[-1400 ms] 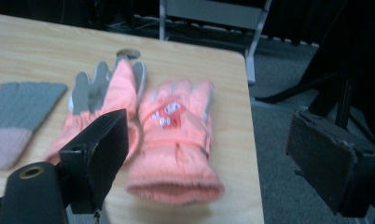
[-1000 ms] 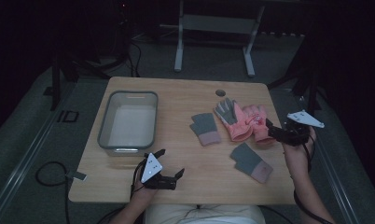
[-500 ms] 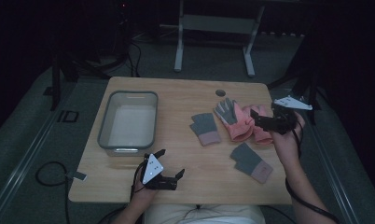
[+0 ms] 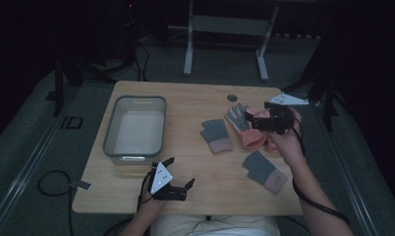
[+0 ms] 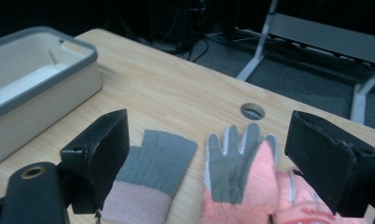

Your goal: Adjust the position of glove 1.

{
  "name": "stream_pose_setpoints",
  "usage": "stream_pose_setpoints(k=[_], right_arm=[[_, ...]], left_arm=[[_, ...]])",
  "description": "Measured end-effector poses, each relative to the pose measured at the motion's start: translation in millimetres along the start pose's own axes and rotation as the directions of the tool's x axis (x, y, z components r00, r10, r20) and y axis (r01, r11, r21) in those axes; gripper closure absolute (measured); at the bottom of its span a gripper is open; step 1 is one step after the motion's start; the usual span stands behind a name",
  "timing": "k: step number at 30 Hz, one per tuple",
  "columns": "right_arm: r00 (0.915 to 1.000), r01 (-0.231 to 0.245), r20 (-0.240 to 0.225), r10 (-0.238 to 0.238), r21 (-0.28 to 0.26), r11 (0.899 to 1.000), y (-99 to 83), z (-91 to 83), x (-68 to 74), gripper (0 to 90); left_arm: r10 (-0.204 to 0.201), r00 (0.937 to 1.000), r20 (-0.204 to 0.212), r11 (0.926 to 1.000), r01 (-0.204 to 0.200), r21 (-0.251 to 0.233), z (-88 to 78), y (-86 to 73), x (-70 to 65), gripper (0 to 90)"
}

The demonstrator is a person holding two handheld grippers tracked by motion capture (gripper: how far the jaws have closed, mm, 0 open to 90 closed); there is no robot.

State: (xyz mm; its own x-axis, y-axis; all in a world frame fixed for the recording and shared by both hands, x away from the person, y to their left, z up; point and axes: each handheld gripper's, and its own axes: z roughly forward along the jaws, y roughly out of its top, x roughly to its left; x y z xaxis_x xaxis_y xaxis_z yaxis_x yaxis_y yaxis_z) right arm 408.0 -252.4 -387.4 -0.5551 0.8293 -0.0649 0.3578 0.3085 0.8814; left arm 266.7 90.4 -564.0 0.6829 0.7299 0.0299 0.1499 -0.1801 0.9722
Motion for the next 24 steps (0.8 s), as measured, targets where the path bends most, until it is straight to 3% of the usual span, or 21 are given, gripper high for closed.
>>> stream_pose_setpoints(k=[6,9,10,13,16,17,24], right_arm=[[0.9950,0.082,-0.057,-0.082,-0.003,0.997,-1.5,20.5,17.0,25.5],[0.9933,0.094,-0.069,-0.093,0.010,0.996,-3.1,28.5,21.6,27.4],[0.9908,0.103,-0.092,-0.099,0.031,0.994,-6.8,41.6,27.3,29.8],[0.9874,0.114,-0.117,-0.106,0.060,0.992,-12.8,56.0,32.0,31.7],[0.9863,0.112,-0.130,-0.102,0.076,0.991,-17.4,64.6,34.4,33.7],[0.9857,0.091,-0.150,-0.076,0.096,0.991,-21.8,73.3,35.1,34.1],[0.9857,0.069,-0.163,-0.042,0.160,0.985,-35.4,98.2,35.8,39.8]], left_arm=[[0.009,1.0000,-0.001,1.0000,-0.009,0.002,0.2,0.1,-1.2,0.2],[0.010,1.0000,-0.001,0.9999,-0.010,0.003,0.3,0.1,-1.5,0.2],[0.011,0.9999,0.000,0.9999,-0.011,0.002,0.2,0.1,-1.5,0.2],[0.012,0.9999,-0.001,0.9999,-0.012,0.001,0.0,0.1,-1.5,0.2],[0.012,0.9999,0.001,0.9999,-0.012,0.001,-0.1,0.1,-1.7,0.2],[0.012,0.9999,0.004,0.9999,-0.012,0.001,-0.1,0.0,-1.8,0.2],[0.015,0.9999,0.005,0.9999,-0.015,0.002,-0.2,0.0,-1.7,0.2]])
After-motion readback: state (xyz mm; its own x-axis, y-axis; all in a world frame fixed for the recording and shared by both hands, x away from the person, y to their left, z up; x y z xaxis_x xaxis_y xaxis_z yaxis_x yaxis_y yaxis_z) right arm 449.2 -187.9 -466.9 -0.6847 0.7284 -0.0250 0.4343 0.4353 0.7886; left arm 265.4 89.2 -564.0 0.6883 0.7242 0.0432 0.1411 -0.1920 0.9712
